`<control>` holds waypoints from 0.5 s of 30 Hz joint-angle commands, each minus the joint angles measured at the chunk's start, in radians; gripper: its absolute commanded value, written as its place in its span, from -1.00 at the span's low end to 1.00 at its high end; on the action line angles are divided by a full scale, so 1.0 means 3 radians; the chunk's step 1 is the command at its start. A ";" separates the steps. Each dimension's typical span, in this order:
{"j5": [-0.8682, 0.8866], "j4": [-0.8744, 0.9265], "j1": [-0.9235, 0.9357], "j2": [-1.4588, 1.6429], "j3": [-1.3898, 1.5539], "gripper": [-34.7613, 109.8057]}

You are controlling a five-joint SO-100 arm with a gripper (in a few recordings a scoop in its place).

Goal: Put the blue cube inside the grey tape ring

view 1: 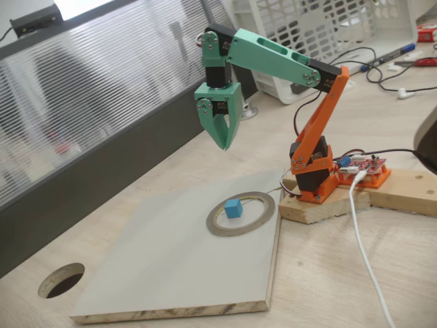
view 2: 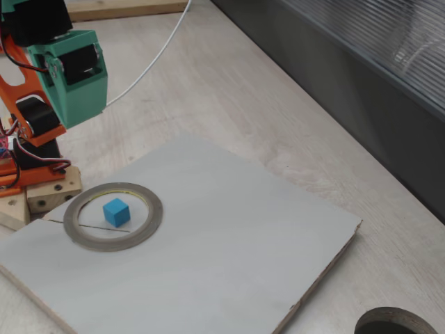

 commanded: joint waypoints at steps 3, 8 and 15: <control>0.0020 0.0026 0.0020 0.0031 0.0194 -0.51; 0.0031 0.0005 0.0020 0.0051 0.0660 -0.51; 0.0015 -0.0404 0.0020 0.0072 0.0762 -0.51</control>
